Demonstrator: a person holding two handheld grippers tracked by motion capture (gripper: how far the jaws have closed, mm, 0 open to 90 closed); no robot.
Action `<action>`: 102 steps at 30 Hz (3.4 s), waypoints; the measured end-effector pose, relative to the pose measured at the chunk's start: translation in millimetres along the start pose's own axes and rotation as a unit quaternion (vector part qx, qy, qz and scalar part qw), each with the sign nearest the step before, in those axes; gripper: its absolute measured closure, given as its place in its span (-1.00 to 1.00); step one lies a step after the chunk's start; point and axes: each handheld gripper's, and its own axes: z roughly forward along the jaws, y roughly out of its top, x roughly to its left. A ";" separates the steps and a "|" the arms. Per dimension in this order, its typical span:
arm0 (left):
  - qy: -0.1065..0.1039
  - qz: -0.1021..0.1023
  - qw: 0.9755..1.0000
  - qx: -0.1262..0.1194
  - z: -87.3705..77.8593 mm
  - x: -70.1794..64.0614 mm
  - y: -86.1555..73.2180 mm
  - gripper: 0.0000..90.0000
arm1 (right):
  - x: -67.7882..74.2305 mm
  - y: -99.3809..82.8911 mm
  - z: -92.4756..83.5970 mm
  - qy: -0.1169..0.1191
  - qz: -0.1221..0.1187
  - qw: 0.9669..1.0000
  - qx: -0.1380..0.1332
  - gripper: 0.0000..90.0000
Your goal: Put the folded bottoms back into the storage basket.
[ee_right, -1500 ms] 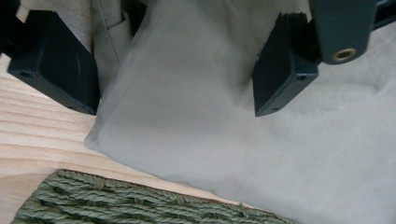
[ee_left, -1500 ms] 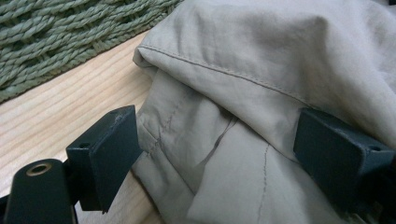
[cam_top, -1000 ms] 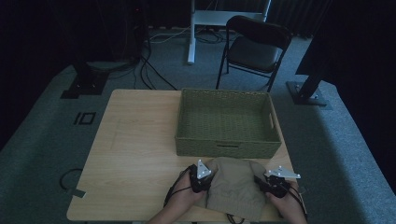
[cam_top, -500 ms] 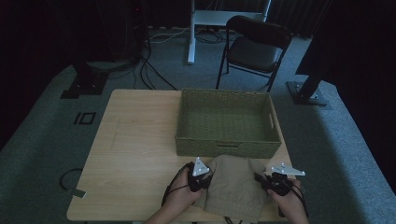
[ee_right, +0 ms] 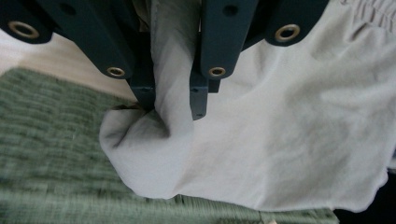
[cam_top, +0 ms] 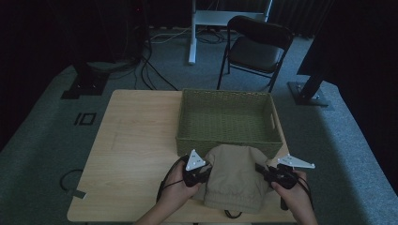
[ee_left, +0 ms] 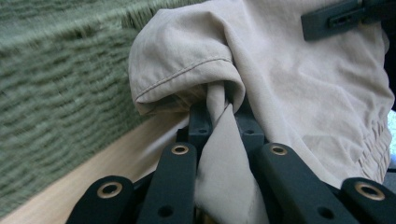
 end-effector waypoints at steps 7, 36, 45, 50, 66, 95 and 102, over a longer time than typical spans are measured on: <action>0.001 0.007 1.000 -0.015 -9.8 5.2 16.6 0.84 | 3.4 22.0 -4.0 0.008 -0.006 1.000 -0.012 0.79; 0.020 0.016 0.998 -0.050 -28.3 38.3 80.5 0.84 | 0.2 96.8 -1.9 0.021 -0.006 0.998 -0.051 0.79; 0.021 0.014 0.998 -0.059 -27.9 51.3 102.8 0.84 | -5.1 123.6 3.0 0.022 0.001 0.998 -0.056 0.79; 0.019 -0.001 0.998 -0.066 -25.9 60.6 112.5 0.84 | -9.4 138.1 7.7 0.025 0.008 0.998 -0.054 0.79; 0.034 -0.010 0.996 -0.086 -8.1 90.8 144.9 0.84 | -30.4 183.5 30.8 0.015 0.036 0.998 -0.058 0.79; 0.063 -0.089 0.992 -0.067 74.3 145.3 123.5 0.83 | -78.1 189.6 122.8 -0.036 0.065 0.997 -0.009 0.79; 0.059 -0.104 0.992 -0.050 86.0 149.1 114.0 0.82 | -92.4 165.7 145.2 -0.043 0.088 0.995 0.020 0.79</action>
